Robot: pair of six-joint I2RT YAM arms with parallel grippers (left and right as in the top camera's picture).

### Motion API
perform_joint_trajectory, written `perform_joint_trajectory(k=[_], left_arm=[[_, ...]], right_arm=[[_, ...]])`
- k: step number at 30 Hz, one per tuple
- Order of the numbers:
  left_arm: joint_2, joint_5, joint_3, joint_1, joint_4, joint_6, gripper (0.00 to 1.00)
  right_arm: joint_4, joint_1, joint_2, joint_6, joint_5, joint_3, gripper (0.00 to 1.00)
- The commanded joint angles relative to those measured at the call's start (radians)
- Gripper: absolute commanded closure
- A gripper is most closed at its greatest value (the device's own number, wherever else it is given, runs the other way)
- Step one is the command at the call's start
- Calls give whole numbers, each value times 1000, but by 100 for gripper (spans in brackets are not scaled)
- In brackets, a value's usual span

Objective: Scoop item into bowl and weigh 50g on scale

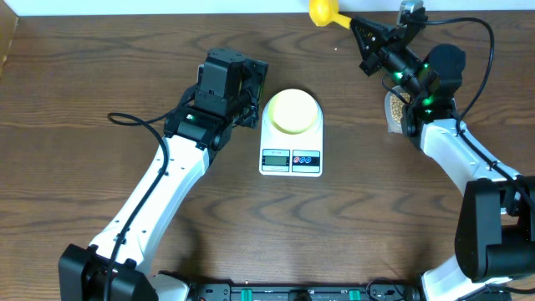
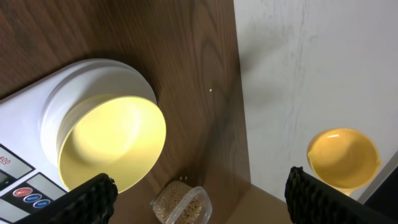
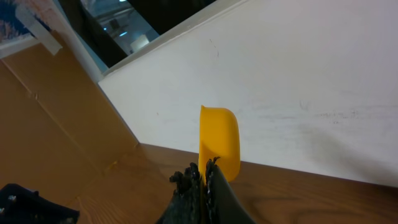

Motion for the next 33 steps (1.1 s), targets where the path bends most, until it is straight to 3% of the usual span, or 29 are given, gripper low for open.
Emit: perform_joint_trajectory(k=[1,33], left_arm=[[-10,-10,4,2,-2,13,12],[-10,-10,4,2,-3,13,11]], right_arm=[[2,-7,-2,-29,9,17,99],[-6,-6,-2,-48,15,17,99]])
